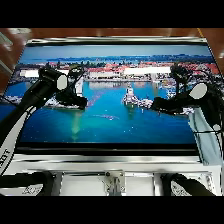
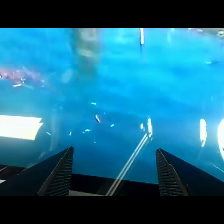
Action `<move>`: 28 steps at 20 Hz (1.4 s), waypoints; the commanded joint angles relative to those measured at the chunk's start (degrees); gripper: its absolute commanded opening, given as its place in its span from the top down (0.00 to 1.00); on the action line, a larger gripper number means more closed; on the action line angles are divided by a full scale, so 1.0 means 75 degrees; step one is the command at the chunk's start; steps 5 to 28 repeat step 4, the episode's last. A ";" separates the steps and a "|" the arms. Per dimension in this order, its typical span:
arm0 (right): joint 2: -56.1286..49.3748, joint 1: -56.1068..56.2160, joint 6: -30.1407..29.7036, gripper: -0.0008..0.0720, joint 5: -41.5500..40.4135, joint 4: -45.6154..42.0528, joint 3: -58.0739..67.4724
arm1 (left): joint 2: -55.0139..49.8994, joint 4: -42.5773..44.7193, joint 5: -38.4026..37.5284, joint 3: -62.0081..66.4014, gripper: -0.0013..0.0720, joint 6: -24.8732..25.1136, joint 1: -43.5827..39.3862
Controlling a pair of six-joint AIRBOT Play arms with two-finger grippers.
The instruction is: Fold the shirts.
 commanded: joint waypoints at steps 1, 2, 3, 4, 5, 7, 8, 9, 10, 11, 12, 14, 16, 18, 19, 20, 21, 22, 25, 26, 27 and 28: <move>-0.0006 0.0012 0.0012 0.11 0.0017 0.0003 0.0000 | -0.0009 0.0023 -0.0012 0.0006 0.03 -0.0003 -0.0003; -0.0006 0.0012 0.0012 0.11 0.0017 0.0003 0.0000 | -0.0009 0.0026 -0.0009 0.0006 0.03 -0.0003 -0.0003; -0.0003 0.0012 0.0012 0.11 0.0017 0.0003 0.0000 | -0.0009 0.0023 -0.0006 0.0006 0.03 -0.0003 -0.0003; -0.0006 0.0012 0.0012 0.11 0.0017 0.0003 0.0000 | -0.0009 0.0026 -0.0006 0.0006 0.03 -0.0003 -0.0003; -0.0006 0.0012 0.0012 0.11 0.0017 0.0003 0.0000 | -0.0009 0.0026 -0.0006 0.0006 0.03 -0.0003 -0.0003; -0.0006 0.0012 0.0012 0.11 0.0017 0.0003 0.0000 | -0.0009 0.0026 -0.0006 0.0006 0.03 -0.0003 -0.0003; -0.0006 0.0012 0.0012 0.11 0.0017 0.0003 0.0000 | -0.0009 0.0026 -0.0006 0.0006 0.03 -0.0003 -0.0003; -0.0006 0.0012 0.0012 0.11 0.0017 0.0003 0.0000 | -0.0009 0.0026 -0.0006 0.0006 0.03 -0.0003 -0.0003; -0.0006 0.0012 0.0012 0.11 0.0017 0.0003 0.0000 | -0.0009 0.0026 -0.0006 0.0006 0.03 -0.0003 -0.0003; -0.0006 0.0012 0.0012 0.11 0.0017 0.0003 0.0000 | -0.0009 0.0026 -0.0006 0.0006 0.03 -0.0003 -0.0003; -0.0006 0.0012 0.0012 0.11 0.0017 0.0003 0.0000 | -0.0009 0.0026 -0.0006 0.0006 0.03 -0.0003 -0.0003; -0.0006 0.0012 0.0012 0.11 0.0017 0.0003 0.0000 | -0.0009 0.0026 -0.0006 0.0006 0.03 -0.0003 -0.0003; -0.0006 0.0012 0.0012 0.11 0.0017 0.0003 0.0000 | -0.0009 0.0026 -0.0006 0.0006 0.03 -0.0003 -0.0003; -0.0006 0.0012 0.0012 0.11 0.0017 0.0003 0.0000 | -0.0009 0.0026 -0.0006 0.0006 0.03 -0.0003 -0.0003; -0.0006 0.0012 0.0012 0.11 0.0017 0.0003 0.0000 | -0.0009 0.0026 -0.0006 0.0006 0.03 -0.0003 -0.0003; -0.0006 0.0012 0.0012 0.11 0.0017 0.0003 0.0000 | -0.0009 0.0026 -0.0006 0.0006 0.03 -0.0003 -0.0003; -0.0006 0.0012 0.0012 0.11 0.0017 0.0003 0.0000 | -0.0009 0.0026 -0.0006 0.0006 0.03 -0.0003 -0.0003; -0.0006 0.0012 0.0012 0.11 0.0017 0.0003 0.0000 | -0.0009 0.0026 -0.0006 0.0006 0.03 -0.0003 -0.0003; -0.0006 0.0012 0.0012 0.11 0.0017 0.0003 0.0000 | -0.0009 0.0026 -0.0006 0.0006 0.03 -0.0003 -0.0003; -0.0006 0.0012 0.0012 0.11 0.0017 0.0003 0.0000 | -0.0009 0.0026 -0.0006 0.0006 0.03 -0.0003 -0.0003; -0.0006 0.0012 0.0012 0.11 0.0017 0.0003 0.0000 | -0.0009 0.0026 -0.0006 0.0006 0.03 -0.0003 -0.0003; -0.0006 0.0012 0.0012 0.11 0.0017 0.0003 0.0000 | -0.0009 0.0026 -0.0006 0.0006 0.03 -0.0003 -0.0003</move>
